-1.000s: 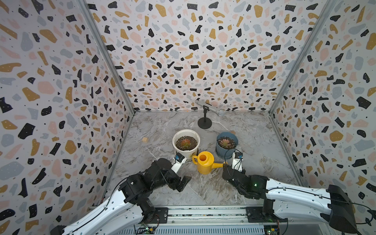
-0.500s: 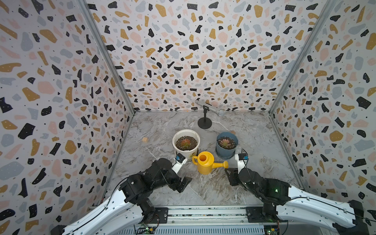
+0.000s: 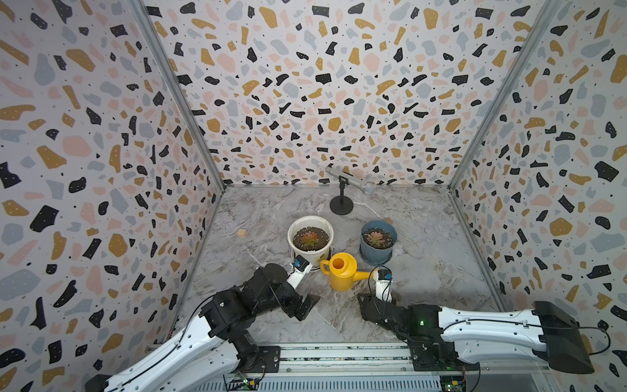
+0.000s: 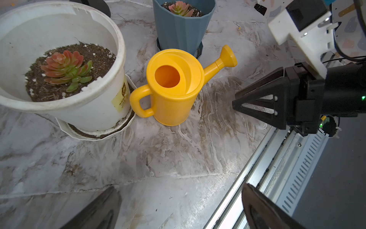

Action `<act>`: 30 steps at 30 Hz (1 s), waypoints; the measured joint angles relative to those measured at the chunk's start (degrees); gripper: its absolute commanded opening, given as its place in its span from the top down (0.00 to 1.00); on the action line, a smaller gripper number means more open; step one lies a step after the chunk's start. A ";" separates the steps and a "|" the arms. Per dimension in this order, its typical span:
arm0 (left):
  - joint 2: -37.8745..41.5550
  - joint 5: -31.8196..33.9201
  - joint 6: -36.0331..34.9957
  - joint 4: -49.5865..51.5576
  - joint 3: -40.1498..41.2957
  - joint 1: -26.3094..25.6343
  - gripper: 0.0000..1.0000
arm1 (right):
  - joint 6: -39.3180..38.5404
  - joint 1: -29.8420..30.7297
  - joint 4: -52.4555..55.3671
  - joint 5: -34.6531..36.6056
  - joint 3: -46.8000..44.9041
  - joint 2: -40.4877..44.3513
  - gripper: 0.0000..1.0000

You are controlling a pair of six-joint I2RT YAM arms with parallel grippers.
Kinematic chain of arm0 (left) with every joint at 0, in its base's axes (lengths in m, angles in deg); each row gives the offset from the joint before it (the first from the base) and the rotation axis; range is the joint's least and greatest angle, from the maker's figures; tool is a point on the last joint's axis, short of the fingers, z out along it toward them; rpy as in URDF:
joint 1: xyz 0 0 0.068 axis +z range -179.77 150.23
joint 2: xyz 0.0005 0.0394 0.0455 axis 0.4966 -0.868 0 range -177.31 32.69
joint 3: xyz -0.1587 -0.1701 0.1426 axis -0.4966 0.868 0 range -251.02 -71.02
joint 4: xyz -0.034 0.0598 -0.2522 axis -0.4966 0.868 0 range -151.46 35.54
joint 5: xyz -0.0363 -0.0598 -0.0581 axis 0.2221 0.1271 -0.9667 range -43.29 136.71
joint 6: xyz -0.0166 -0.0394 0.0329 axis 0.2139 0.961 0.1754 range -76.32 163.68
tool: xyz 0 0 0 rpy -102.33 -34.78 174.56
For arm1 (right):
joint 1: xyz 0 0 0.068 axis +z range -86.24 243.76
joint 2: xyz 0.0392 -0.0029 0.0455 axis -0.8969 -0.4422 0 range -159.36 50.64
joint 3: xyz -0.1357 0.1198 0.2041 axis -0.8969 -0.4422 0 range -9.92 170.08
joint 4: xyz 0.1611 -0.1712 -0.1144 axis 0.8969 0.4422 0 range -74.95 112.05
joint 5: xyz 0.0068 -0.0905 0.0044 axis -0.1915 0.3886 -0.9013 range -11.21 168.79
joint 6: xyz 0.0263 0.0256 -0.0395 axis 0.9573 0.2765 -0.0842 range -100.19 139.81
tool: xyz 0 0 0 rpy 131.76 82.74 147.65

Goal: Water the succulent around the soil edge
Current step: Adjust the watering can at the center of the board.

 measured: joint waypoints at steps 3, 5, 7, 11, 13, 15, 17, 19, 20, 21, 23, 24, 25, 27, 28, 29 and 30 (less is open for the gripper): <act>0.00 0.07 0.00 0.02 0.00 0.00 0.01 | -0.24 -2.01 -0.09 2.25 1.36 -1.36 0.57; 0.00 0.11 0.00 0.02 0.00 0.00 0.01 | -0.96 -4.31 -0.98 2.60 1.51 -1.95 0.57; 0.00 0.11 0.00 0.00 0.00 0.00 0.01 | -2.51 -6.29 -2.23 2.58 1.38 -2.49 0.57; 0.00 0.09 0.00 0.00 0.00 0.00 0.01 | -6.43 -9.11 -5.22 2.58 0.76 -2.69 0.57; 0.00 0.07 0.00 0.00 0.00 0.00 0.01 | -8.33 -10.47 -6.51 2.14 0.33 -2.64 0.57; 0.00 -0.11 -0.02 -0.02 0.00 0.00 0.01 | -10.49 -12.76 -8.48 1.01 -0.52 -2.43 0.57; 0.00 -0.42 -0.02 -0.04 0.00 0.00 0.01 | -12.17 -14.99 -9.55 -0.26 -1.09 -2.14 0.57; 0.00 -0.92 -0.02 -0.07 0.00 0.00 0.01 | -13.92 -17.31 -10.40 -1.53 -1.29 -2.05 0.57; 0.00 -1.14 -0.02 -0.09 0.00 0.00 0.01 | -14.78 -18.27 -10.78 -2.23 -1.29 -2.03 0.57; -0.02 -1.38 -0.02 -0.15 0.00 0.00 0.01 | -15.74 -19.21 -11.15 -2.89 -1.29 -2.01 0.57; -0.13 -1.95 -0.04 -0.33 0.02 0.00 0.01 | -17.64 -20.81 -11.67 -4.26 -1.29 -1.79 0.57; -0.33 -2.34 -0.07 -0.42 0.02 0.00 0.01 | -18.58 -21.49 -11.87 -4.92 -1.29 -1.68 0.56; -0.50 -2.73 -0.07 -0.52 0.02 0.00 0.01 | -19.56 -22.12 -12.04 -5.64 -1.29 -1.55 0.56; -1.09 -3.48 -0.09 -0.72 0.11 0.00 0.01 | -21.59 -23.28 -12.41 -7.21 -1.33 -1.27 0.56; -1.49 -3.76 -0.11 -0.79 0.17 0.00 0.00 | -22.53 -23.80 -12.57 -8.04 -1.36 -1.14 0.55; -1.86 -4.00 -0.11 -0.85 0.22 0.00 0.00 | -23.67 -24.20 -12.68 -8.85 -1.36 -1.03 0.53; -2.34 -4.20 -0.13 -0.85 0.22 0.00 0.00 | -25.07 -24.50 -12.72 -9.90 -1.36 -0.90 0.51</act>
